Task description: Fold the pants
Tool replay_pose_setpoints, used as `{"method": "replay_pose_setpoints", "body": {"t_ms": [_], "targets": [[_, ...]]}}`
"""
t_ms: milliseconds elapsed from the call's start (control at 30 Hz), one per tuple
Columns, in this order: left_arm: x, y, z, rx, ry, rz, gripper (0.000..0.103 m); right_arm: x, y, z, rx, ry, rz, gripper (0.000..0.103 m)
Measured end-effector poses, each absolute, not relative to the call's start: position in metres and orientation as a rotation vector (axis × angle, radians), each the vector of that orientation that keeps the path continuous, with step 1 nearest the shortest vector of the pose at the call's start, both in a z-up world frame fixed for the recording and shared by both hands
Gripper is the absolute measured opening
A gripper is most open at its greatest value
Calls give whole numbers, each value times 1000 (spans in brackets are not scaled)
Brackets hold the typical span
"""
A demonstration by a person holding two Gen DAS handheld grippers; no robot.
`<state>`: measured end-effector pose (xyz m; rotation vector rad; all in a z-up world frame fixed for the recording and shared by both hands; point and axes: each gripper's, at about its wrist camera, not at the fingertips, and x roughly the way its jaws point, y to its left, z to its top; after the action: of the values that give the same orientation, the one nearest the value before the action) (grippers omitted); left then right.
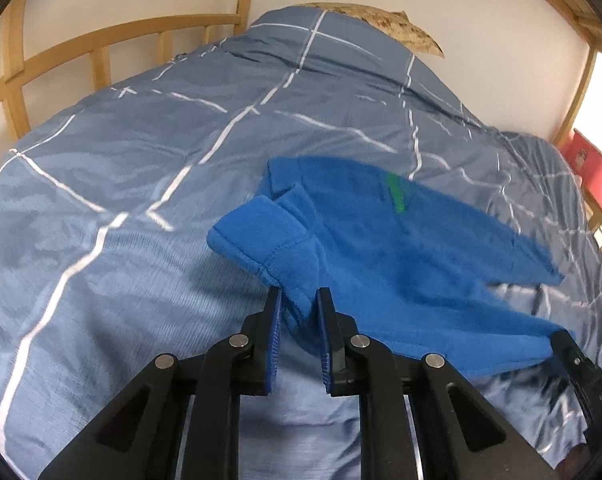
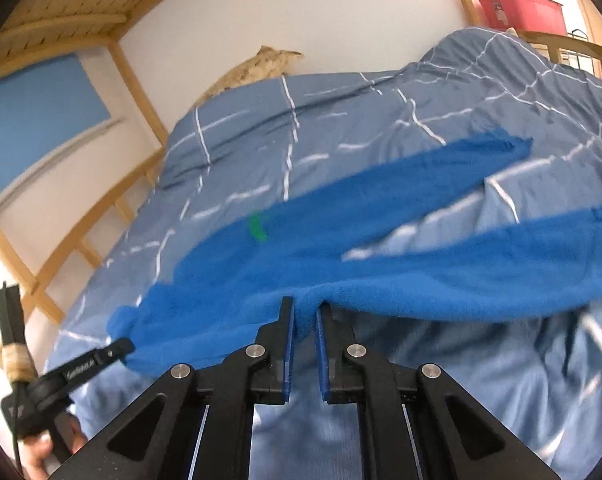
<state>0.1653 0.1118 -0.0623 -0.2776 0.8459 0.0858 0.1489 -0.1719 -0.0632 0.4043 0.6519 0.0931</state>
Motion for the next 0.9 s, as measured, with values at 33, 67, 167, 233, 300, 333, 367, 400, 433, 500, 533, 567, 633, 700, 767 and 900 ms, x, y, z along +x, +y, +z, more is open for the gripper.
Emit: {"method": "replay_pose_setpoints", "body": {"t_ms": [33, 67, 167, 233, 300, 333, 367, 400, 433, 500, 533, 567, 633, 700, 767, 900], "targets": [[169, 111, -57, -281, 845, 81, 17, 158, -175, -57, 408, 649, 96, 10], [175, 110, -49, -283, 842, 82, 17, 165, -176, -53, 406, 646, 98, 10], [193, 109, -29, -294, 833, 90, 17, 193, -178, -37, 379, 648, 102, 10], [208, 107, -19, -289, 830, 104, 17, 214, -177, -28, 361, 656, 114, 10], [225, 104, -12, -281, 836, 113, 17, 236, -177, -22, 339, 670, 121, 10], [238, 104, -9, -275, 846, 120, 17, 248, -177, -19, 339, 676, 121, 10], [246, 104, -9, -276, 853, 126, 18, 260, -177, -18, 333, 690, 124, 10], [254, 105, -9, -278, 861, 128, 18, 275, -177, -18, 327, 708, 126, 10], [265, 104, -9, -270, 873, 133, 18, 284, -178, -20, 331, 719, 125, 10], [288, 102, -12, -253, 897, 141, 18, 306, -177, -24, 312, 752, 129, 10], [301, 102, -15, -246, 913, 146, 18, 317, -176, -27, 301, 767, 126, 10], [310, 102, -19, -245, 926, 148, 18, 329, -175, -32, 286, 788, 126, 10], [332, 101, -29, -235, 956, 162, 18, 353, -175, -42, 270, 826, 125, 10], [350, 101, -39, -226, 980, 166, 18, 372, -172, -53, 242, 850, 121, 10], [368, 100, -51, -220, 1003, 174, 18, 386, -171, -62, 221, 869, 115, 10], [395, 98, -70, -196, 1030, 183, 18, 413, -169, -83, 190, 909, 106, 10]]}}
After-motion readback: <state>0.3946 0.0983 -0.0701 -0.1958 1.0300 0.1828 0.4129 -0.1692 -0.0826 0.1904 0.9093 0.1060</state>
